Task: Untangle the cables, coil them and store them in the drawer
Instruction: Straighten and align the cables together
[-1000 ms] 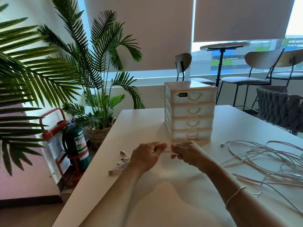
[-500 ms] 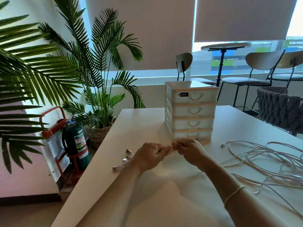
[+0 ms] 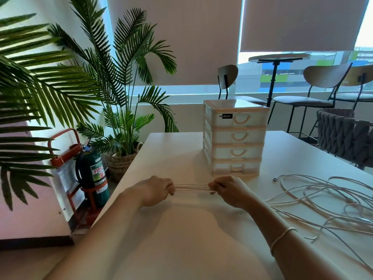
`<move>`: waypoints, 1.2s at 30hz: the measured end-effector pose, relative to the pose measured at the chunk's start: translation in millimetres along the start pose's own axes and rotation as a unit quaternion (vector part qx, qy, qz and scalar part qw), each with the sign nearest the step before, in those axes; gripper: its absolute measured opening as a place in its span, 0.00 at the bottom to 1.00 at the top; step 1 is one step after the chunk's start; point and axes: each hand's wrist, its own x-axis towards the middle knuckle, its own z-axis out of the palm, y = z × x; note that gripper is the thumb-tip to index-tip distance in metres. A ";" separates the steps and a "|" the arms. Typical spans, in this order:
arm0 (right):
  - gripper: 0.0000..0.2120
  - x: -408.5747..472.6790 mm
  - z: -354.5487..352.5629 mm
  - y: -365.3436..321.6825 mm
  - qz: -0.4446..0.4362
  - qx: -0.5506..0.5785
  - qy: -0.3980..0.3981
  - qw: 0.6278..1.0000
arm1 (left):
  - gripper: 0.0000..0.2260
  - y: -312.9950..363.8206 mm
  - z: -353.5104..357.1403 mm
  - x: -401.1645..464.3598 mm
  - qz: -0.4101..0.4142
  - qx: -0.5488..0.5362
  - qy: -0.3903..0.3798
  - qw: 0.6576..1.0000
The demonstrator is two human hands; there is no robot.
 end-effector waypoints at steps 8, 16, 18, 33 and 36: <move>0.15 1.0 10.9 -6.6 -0.012 -0.023 -0.006 1.000 | 0.16 26.7 1.6 7.4 0.020 0.074 -0.015 0.997; 0.13 -0.9 9.0 -3.3 0.013 0.093 -0.045 0.995 | 0.17 63.5 40.3 20.0 0.039 -0.097 0.058 0.993; 0.11 -3.7 4.9 -2.7 0.028 0.142 -0.089 0.985 | 0.16 60.2 43.4 17.7 0.048 -0.085 0.064 0.993; 0.15 -32.4 -148.2 106.7 0.190 -0.227 -0.021 0.955 | 0.19 53.3 46.9 14.4 0.022 0.018 0.090 0.996; 0.08 -31.7 -154.0 95.6 0.292 -0.446 0.042 0.845 | 0.19 55.8 47.9 15.6 0.016 0.026 0.093 0.995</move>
